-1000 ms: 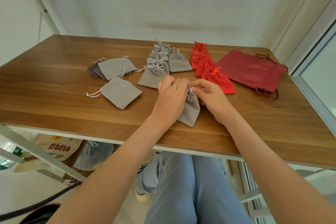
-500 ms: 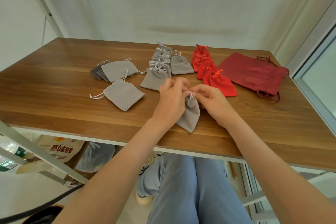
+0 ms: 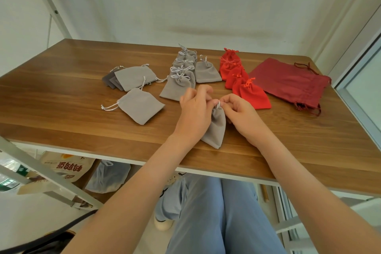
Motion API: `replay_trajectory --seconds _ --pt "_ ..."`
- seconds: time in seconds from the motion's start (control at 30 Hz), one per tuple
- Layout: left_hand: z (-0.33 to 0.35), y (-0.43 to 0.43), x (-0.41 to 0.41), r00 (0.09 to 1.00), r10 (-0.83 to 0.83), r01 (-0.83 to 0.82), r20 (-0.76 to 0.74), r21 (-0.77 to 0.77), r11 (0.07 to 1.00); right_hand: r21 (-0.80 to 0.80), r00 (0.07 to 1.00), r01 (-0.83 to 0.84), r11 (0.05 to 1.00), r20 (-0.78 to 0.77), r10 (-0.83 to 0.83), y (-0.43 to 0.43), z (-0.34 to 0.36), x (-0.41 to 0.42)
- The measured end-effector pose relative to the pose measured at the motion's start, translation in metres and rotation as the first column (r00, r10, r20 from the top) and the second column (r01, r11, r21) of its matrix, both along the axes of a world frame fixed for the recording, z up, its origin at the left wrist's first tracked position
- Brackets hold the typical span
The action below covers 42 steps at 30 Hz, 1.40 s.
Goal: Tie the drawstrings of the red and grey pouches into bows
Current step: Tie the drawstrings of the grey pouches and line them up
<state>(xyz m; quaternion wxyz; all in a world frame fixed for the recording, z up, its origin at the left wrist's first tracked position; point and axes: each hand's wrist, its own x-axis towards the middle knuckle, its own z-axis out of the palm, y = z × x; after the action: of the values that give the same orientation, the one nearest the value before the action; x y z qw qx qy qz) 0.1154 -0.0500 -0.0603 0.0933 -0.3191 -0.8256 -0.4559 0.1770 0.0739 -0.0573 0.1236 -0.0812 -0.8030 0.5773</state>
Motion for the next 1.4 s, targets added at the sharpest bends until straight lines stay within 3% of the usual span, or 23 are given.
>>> replay_trajectory --seconds 0.13,0.23,0.37,0.6,0.8,0.9,1.0,1.07,1.17,1.27,1.3,1.4 --pt "0.004 -0.008 -0.012 0.957 -0.078 0.041 0.279 0.136 0.990 0.000 0.996 -0.085 0.996 -0.009 0.085 -0.001 0.002 0.002" --pt "0.007 -0.011 -0.013 0.943 -0.028 -0.028 0.332 0.164 0.986 0.030 0.994 -0.109 0.994 -0.017 0.109 0.001 0.001 0.001" --pt "0.006 -0.007 -0.014 0.972 0.159 -0.163 0.171 0.010 0.987 0.028 0.993 -0.113 0.993 -0.042 0.114 0.002 0.001 0.000" --pt "-0.005 -0.004 -0.009 0.954 0.142 -0.146 -0.264 0.003 0.989 0.009 0.991 -0.107 0.994 -0.077 0.107 0.001 0.001 0.000" --pt "-0.008 -0.006 -0.008 0.871 0.165 -0.253 -0.463 -0.134 0.958 0.232 0.999 0.000 0.973 -0.046 0.011 0.008 0.004 -0.004" --pt "-0.005 -0.012 -0.013 0.909 0.131 -0.198 -0.397 -0.132 0.971 0.273 0.998 0.062 0.960 -0.048 -0.051 0.015 0.009 -0.008" --pt "-0.002 -0.014 -0.012 0.987 0.076 -0.095 -0.142 -0.135 0.986 0.327 0.997 0.075 0.942 -0.056 -0.060 0.013 0.012 -0.014" --pt "0.000 -0.013 -0.011 0.993 0.098 -0.105 -0.066 -0.118 0.987 0.322 0.995 0.100 0.941 -0.057 -0.086 0.009 0.013 -0.019" --pt "0.004 -0.012 -0.013 0.990 0.120 -0.126 -0.078 -0.086 0.988 0.188 0.991 0.132 0.973 -0.019 -0.130 0.007 0.014 -0.022" --pt "0.008 -0.010 -0.018 0.982 0.140 -0.150 -0.128 -0.068 0.986 -0.125 1.000 0.016 0.992 0.015 -0.014 0.008 0.018 -0.020" --pt "0.009 -0.010 -0.020 0.982 0.138 -0.147 -0.128 -0.060 0.987 -0.138 0.999 -0.024 0.990 0.019 0.027 0.009 0.019 -0.021" --pt "0.013 -0.010 -0.026 0.991 0.113 -0.116 -0.068 -0.035 0.993 0.040 1.000 -0.030 0.999 0.000 0.030 0.012 0.018 -0.031"
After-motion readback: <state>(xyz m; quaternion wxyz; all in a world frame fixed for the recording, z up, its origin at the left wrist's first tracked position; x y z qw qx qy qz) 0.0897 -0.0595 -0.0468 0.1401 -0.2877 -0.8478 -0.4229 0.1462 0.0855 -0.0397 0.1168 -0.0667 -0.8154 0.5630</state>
